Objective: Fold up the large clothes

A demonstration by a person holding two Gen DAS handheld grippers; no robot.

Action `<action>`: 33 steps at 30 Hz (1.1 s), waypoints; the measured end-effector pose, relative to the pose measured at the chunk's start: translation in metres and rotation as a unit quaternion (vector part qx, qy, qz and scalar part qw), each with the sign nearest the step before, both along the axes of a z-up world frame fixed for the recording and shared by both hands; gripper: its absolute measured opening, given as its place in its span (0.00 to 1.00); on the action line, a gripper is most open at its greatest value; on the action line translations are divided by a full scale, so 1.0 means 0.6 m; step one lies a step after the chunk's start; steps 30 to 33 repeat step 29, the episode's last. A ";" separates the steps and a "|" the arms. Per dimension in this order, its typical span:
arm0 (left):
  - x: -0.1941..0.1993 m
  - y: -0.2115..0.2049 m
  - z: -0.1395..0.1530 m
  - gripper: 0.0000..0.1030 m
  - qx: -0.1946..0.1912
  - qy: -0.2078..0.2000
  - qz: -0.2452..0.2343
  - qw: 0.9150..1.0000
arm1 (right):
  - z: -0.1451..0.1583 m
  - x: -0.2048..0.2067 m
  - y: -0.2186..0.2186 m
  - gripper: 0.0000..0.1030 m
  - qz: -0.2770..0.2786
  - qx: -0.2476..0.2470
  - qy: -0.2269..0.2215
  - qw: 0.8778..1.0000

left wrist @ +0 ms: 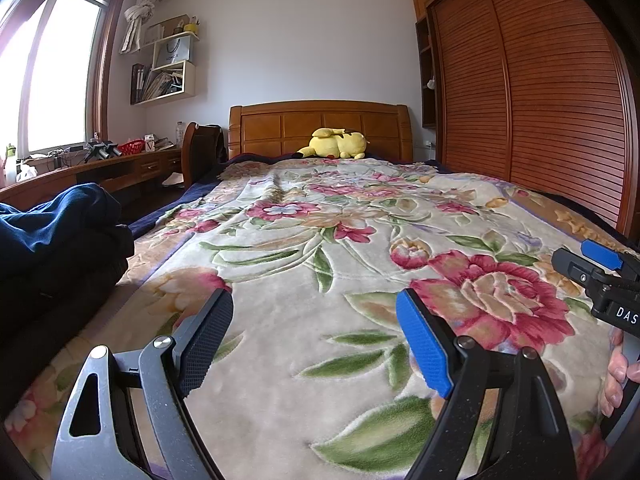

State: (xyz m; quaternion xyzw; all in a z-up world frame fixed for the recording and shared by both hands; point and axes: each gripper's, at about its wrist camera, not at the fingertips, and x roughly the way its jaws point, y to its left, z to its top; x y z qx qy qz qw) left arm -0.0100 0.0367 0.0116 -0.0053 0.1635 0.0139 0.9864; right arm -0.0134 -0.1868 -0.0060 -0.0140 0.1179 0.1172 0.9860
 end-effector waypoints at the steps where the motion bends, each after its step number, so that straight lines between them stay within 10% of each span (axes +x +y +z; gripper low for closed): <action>1: -0.001 0.002 0.000 0.82 0.000 -0.001 0.000 1.000 | 0.000 0.000 0.001 0.87 0.000 0.001 0.000 1.000; 33: -0.001 0.001 -0.001 0.82 0.001 0.000 0.000 1.000 | -0.001 -0.003 0.002 0.87 -0.005 0.005 0.000 1.000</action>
